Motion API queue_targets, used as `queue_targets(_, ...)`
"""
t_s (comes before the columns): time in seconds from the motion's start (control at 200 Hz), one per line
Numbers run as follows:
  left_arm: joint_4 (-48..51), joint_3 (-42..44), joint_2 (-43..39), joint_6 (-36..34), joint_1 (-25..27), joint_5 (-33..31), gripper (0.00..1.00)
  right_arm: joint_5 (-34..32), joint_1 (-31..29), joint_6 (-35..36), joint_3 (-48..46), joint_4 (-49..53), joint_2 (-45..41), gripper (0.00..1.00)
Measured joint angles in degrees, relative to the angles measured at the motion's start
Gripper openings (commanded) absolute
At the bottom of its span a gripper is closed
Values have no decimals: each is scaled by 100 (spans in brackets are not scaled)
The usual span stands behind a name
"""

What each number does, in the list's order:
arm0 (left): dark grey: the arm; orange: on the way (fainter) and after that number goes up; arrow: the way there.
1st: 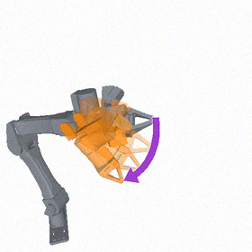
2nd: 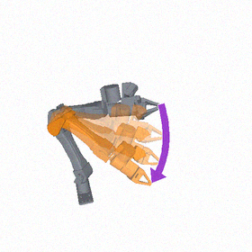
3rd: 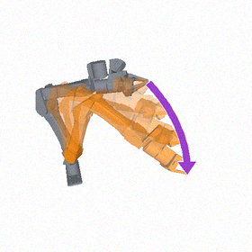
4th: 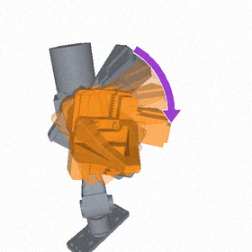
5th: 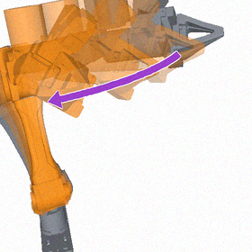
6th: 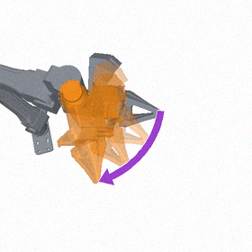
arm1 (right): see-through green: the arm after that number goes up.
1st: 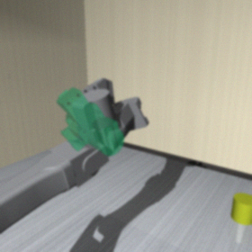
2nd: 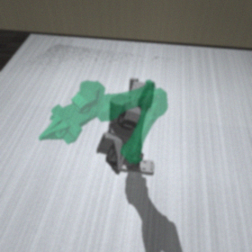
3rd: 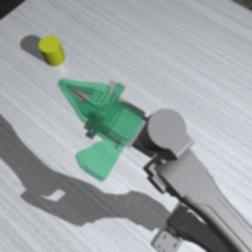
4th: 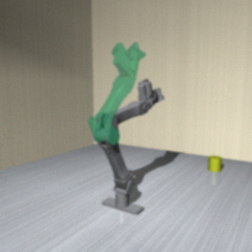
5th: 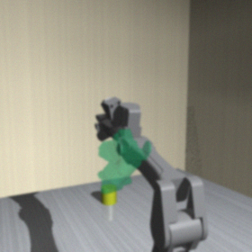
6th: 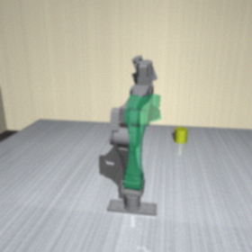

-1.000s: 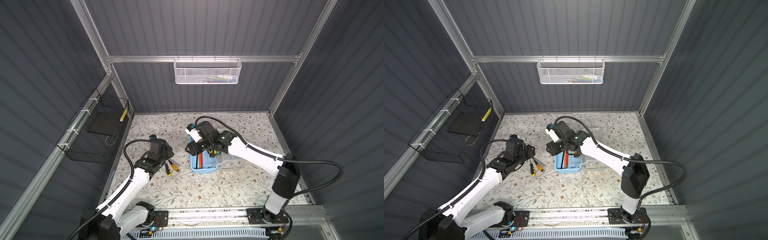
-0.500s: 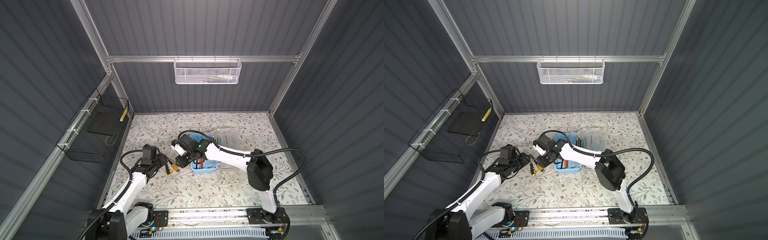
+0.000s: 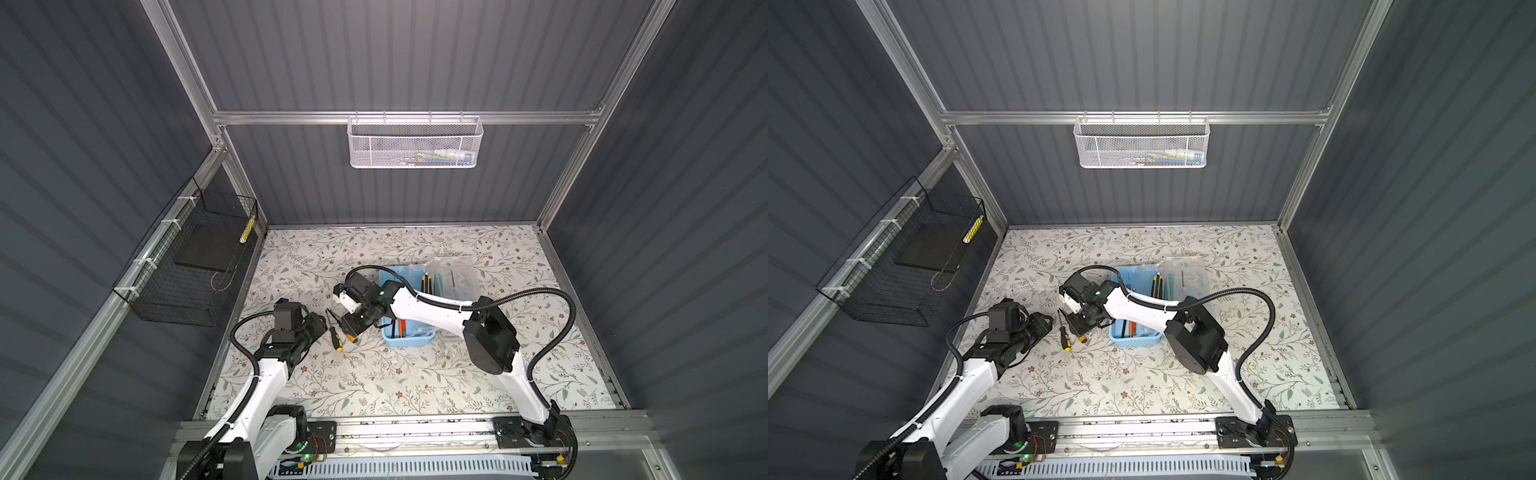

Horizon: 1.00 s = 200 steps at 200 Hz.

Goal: Pack the tool kit
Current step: 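Move the right gripper over the yellow wooden-handled screwdriver, then lower the right gripper onto the yellow wooden-handled screwdriver and close it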

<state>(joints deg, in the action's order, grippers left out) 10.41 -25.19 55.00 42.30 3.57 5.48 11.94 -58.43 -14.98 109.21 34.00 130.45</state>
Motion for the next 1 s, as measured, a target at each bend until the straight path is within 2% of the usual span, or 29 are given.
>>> queue_targets(0.3,-151,57,52,15,-44,162,47,11,0,-7,140,33,240,39)
queue_targets(1.001,-321,138,317,11,-136,229,47,195,0,-4,608,210,772,39)
